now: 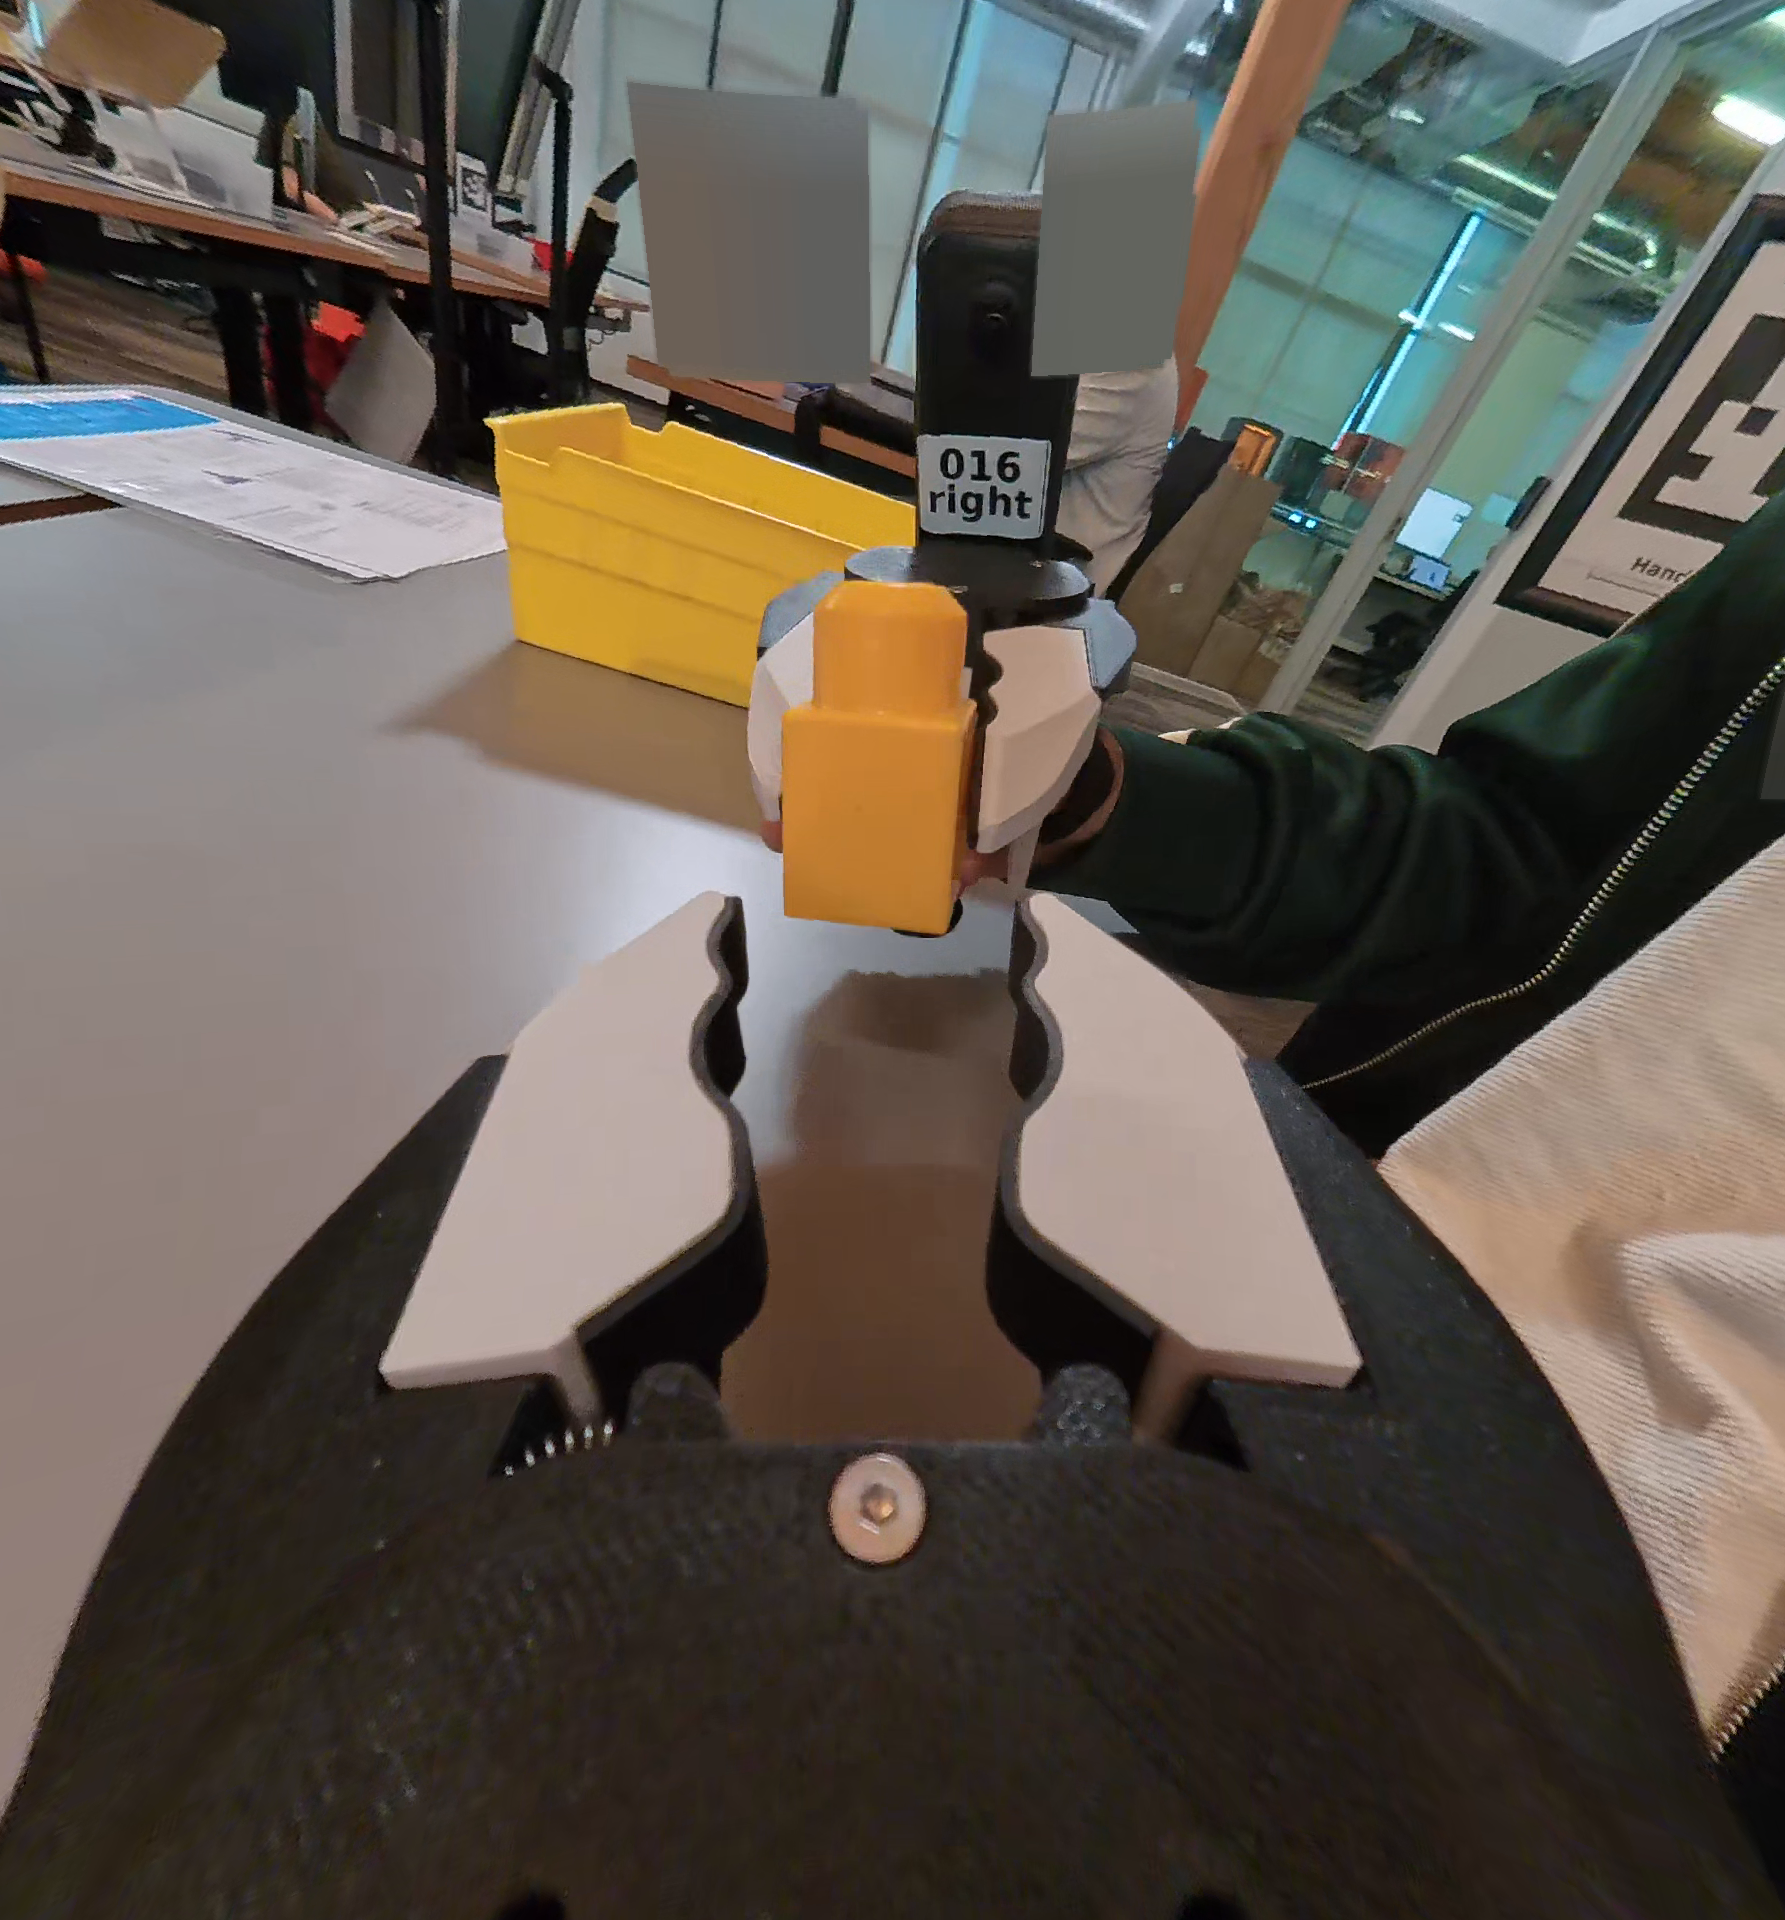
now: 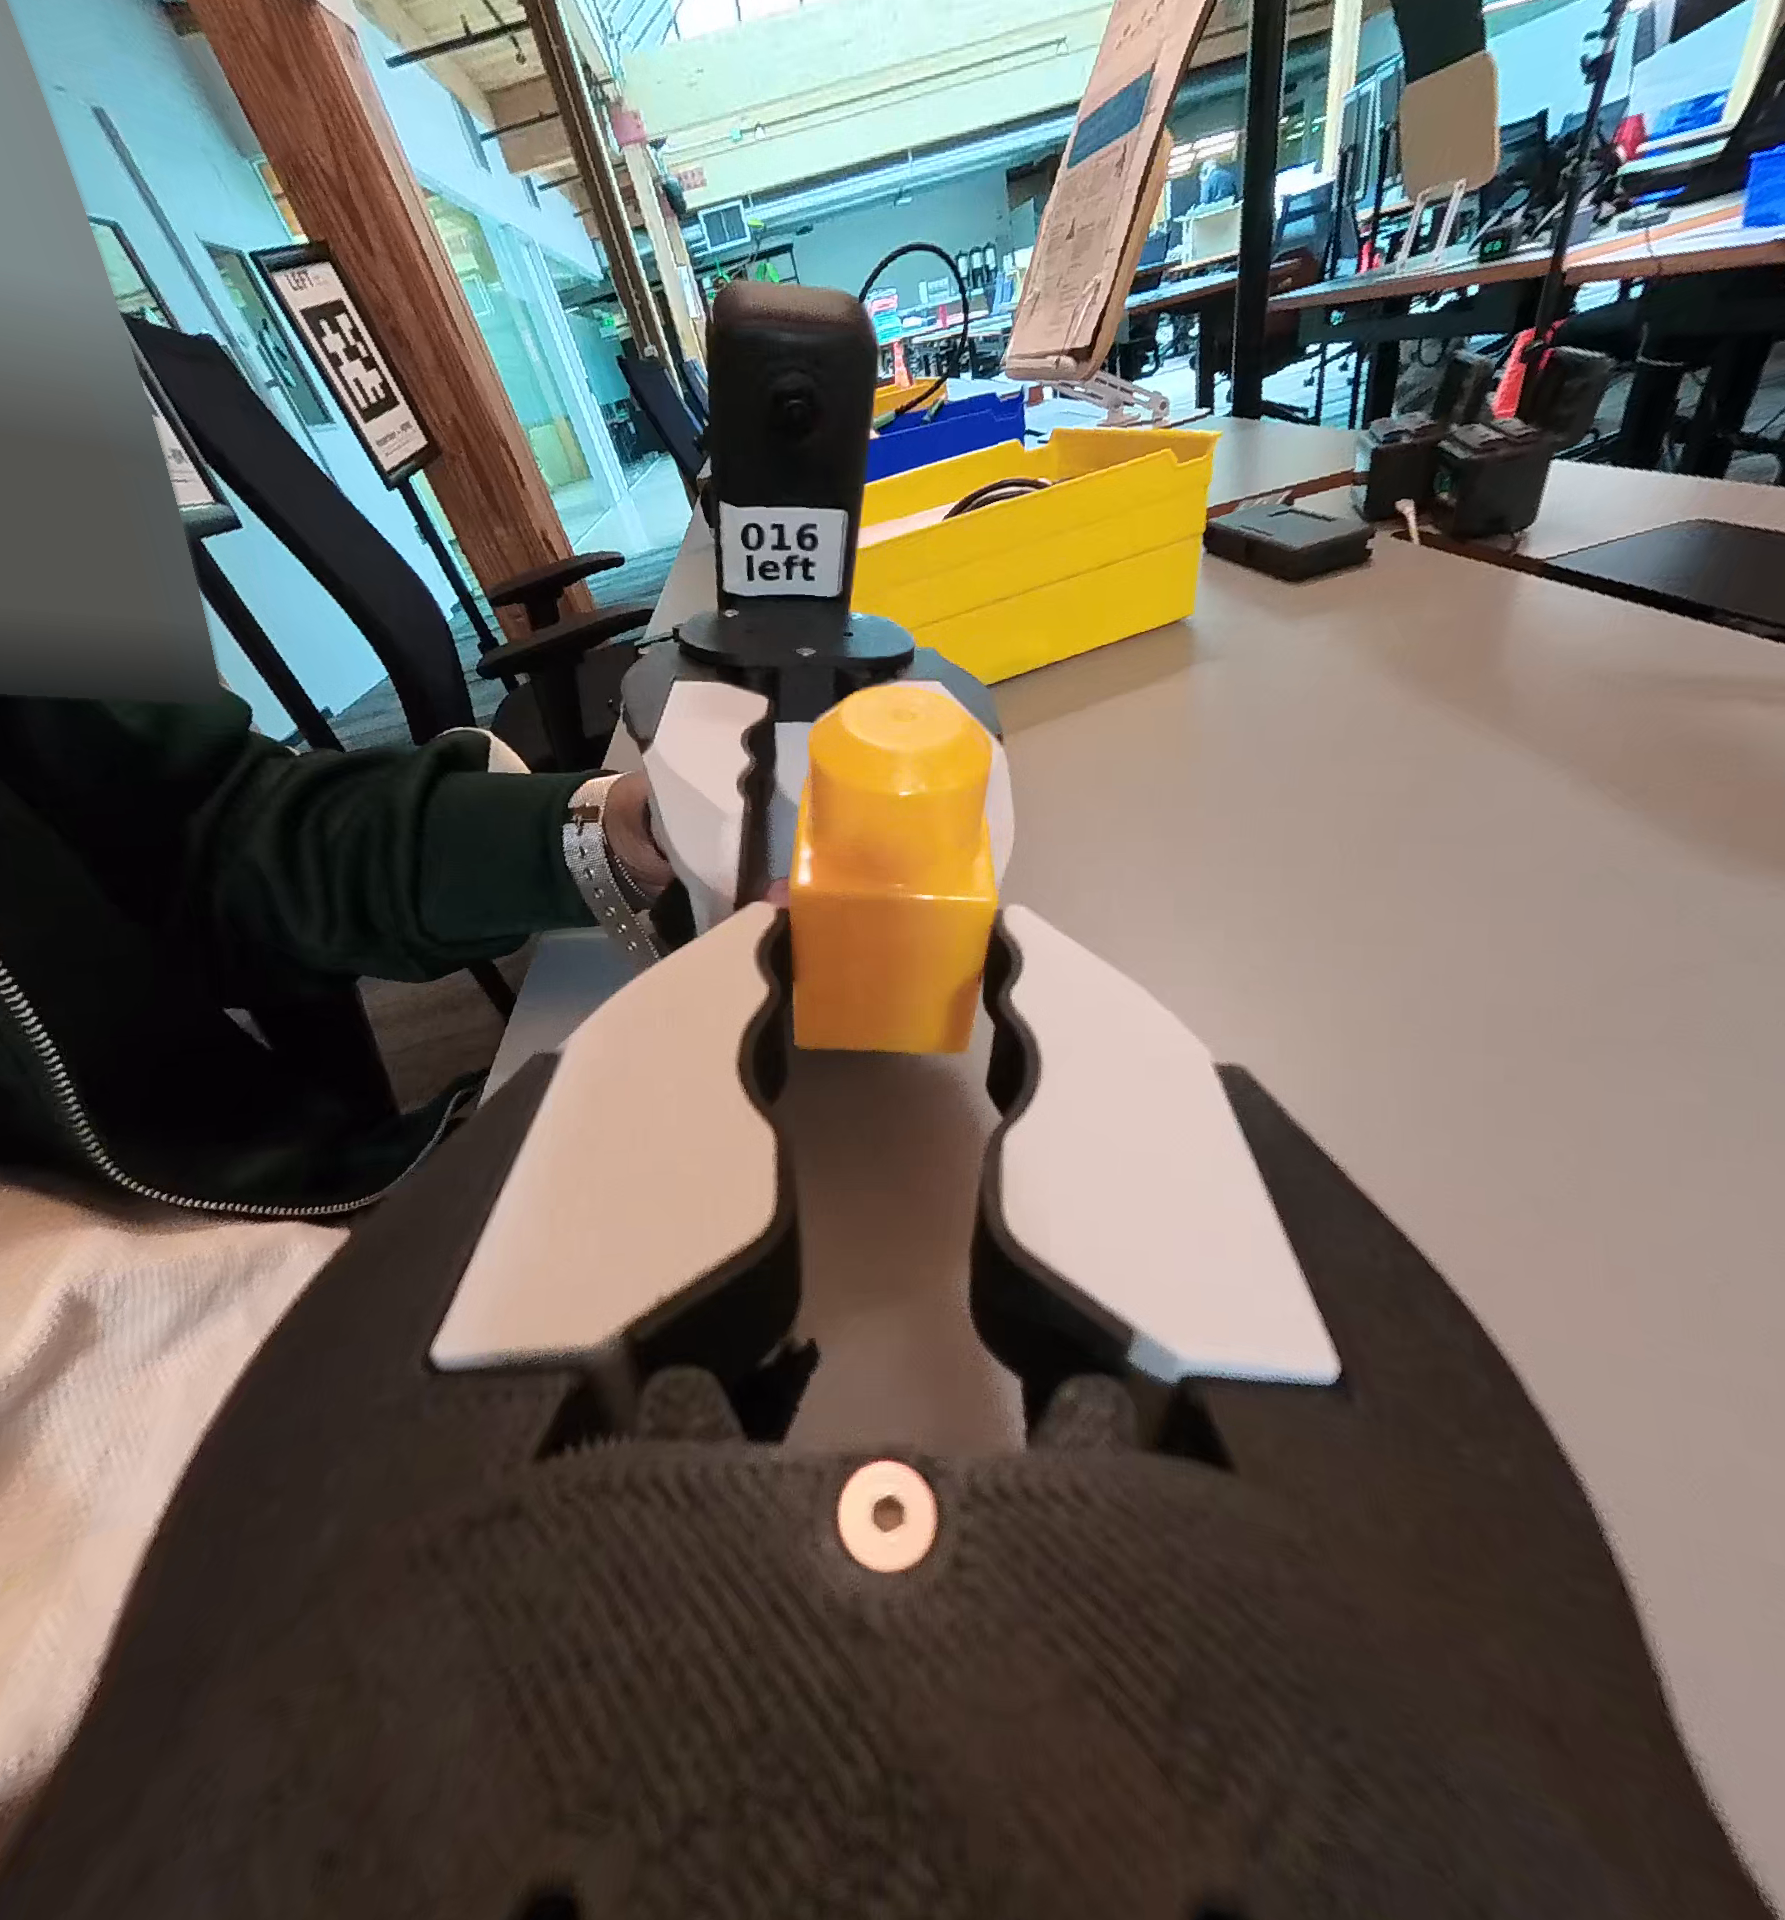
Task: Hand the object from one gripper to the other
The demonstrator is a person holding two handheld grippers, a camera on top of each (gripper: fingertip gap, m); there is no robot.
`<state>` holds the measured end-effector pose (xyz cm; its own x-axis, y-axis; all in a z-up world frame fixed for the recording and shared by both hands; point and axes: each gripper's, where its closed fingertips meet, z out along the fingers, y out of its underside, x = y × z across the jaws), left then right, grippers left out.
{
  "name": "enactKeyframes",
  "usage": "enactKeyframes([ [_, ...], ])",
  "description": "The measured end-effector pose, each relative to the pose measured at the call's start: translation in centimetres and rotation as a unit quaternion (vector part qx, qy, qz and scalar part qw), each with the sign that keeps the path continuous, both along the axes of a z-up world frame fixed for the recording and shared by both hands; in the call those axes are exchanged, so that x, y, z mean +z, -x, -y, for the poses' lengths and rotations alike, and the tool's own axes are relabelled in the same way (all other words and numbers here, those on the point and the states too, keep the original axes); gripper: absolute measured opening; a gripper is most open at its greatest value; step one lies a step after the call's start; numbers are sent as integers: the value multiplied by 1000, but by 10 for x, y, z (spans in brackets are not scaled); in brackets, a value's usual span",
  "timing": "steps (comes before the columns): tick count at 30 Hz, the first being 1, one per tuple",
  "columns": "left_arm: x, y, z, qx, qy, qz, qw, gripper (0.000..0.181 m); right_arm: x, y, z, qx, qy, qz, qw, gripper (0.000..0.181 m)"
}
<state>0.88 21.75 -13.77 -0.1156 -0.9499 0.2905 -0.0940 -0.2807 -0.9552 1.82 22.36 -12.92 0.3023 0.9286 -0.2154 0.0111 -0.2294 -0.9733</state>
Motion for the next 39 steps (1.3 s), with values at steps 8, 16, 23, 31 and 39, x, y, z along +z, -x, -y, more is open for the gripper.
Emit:
enactKeyframes([
  [8, -1, -2, 4, -11, 4, 2, 1000, 44, -1, 5, 4, 15, 4, -3, 1000, 36],
  [16, -4, -4, 7, -18, 0, -3, 1000, 38, -2, 12, 7, 26, 3, 0, 1000, 36],
  [23, -1, -5, 8, -25, 12, 0, 1000, 33, 1, 12, 7, 24, -7, -10, 1000, 36],
  [31, 9, 3, -6, 15, 3, 31, 999, 34, 20, -12, -23, -92, -54, -59, 993, 86],
  [39, 8, 3, -9, 28, -12, 29, 999, 34, 39, -23, -24, -115, -79, -104, 985, 86],
])
